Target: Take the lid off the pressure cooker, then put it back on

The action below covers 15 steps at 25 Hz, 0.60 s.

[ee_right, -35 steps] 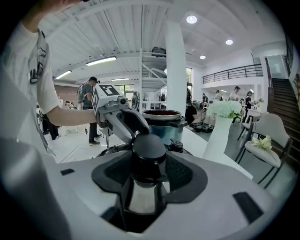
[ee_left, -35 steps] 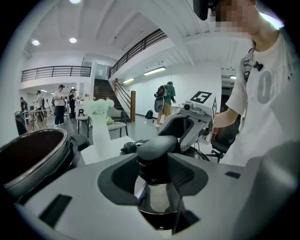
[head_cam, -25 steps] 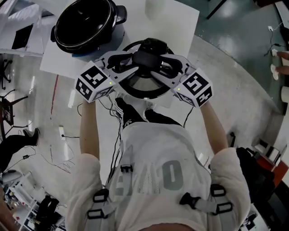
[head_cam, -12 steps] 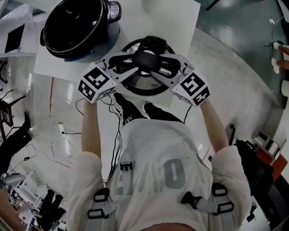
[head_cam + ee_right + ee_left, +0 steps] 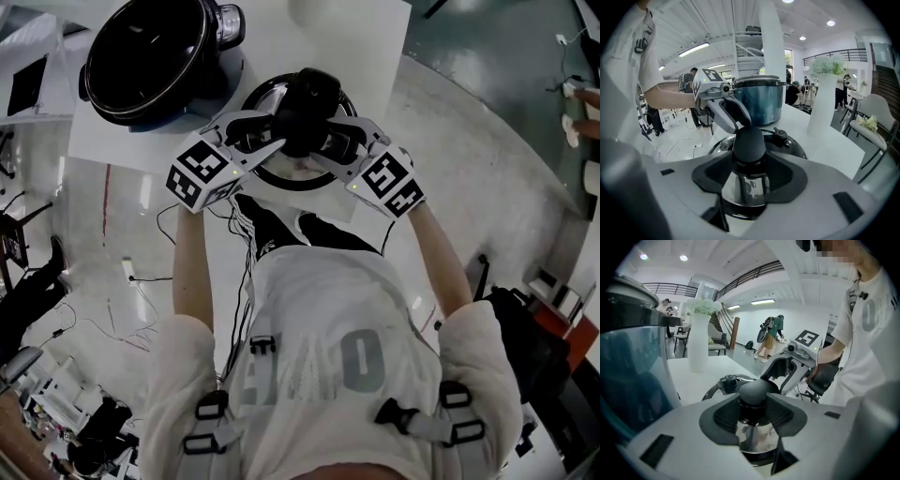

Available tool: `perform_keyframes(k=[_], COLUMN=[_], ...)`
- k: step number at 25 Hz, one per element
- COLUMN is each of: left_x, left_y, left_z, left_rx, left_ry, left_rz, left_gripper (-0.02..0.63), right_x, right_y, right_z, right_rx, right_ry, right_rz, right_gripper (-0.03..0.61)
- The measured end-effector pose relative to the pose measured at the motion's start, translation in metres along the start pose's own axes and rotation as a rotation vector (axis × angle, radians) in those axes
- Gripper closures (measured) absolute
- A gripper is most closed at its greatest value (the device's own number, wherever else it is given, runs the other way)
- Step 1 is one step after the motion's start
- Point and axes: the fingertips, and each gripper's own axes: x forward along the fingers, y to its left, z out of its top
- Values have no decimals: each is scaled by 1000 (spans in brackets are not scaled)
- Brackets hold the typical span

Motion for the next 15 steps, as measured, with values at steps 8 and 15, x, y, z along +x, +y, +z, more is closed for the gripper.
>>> perform_keyframes(k=[8,15], left_x=[0,-27], left_y=[3,2], left_z=[0,49], left_rx=[33,91], left_ry=[17,-90], left_rz=[10,72], left_gripper=[438,436], right_x=[4,-11], right_y=[-2,-5], right_z=[0,31], right_rx=[-17,-20], right_ry=[4,-61], right_rz=[7,-32], right_gripper=[345,308])
